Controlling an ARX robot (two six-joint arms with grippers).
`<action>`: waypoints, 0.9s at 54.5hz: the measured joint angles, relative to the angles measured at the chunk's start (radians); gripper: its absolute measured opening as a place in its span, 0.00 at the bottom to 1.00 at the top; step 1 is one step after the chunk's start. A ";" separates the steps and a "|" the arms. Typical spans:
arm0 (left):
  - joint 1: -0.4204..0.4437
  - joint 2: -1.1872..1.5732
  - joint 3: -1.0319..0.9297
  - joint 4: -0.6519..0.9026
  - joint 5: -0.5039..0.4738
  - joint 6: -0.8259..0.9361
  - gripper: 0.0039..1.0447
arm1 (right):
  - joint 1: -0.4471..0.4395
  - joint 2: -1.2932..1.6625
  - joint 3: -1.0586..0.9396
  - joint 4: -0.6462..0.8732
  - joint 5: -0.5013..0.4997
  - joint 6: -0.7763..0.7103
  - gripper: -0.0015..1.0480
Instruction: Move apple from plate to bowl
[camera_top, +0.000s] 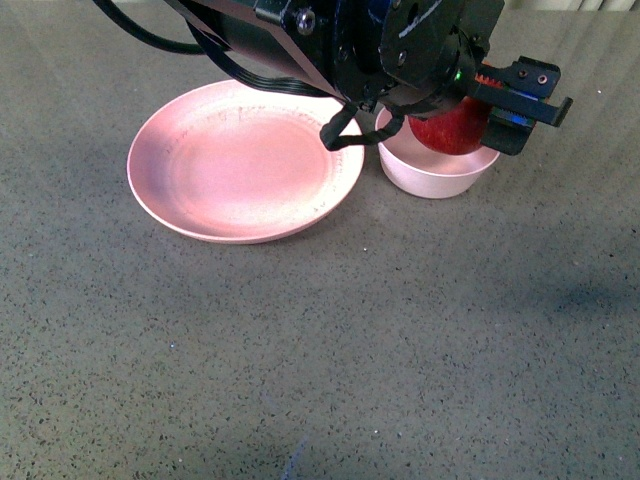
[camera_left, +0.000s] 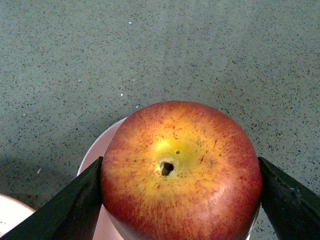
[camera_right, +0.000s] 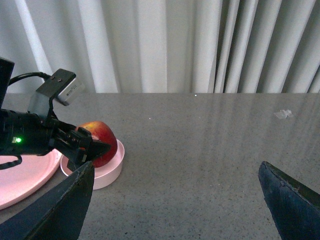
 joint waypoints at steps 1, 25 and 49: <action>0.000 0.002 0.002 -0.001 0.000 0.000 0.76 | 0.000 0.000 0.000 0.000 0.000 0.000 0.91; 0.003 0.022 0.012 -0.011 -0.011 0.003 0.93 | 0.000 0.000 0.000 0.000 0.000 0.000 0.91; 0.008 -0.011 -0.027 0.014 -0.014 -0.006 0.92 | 0.000 0.000 0.000 0.000 0.000 0.000 0.91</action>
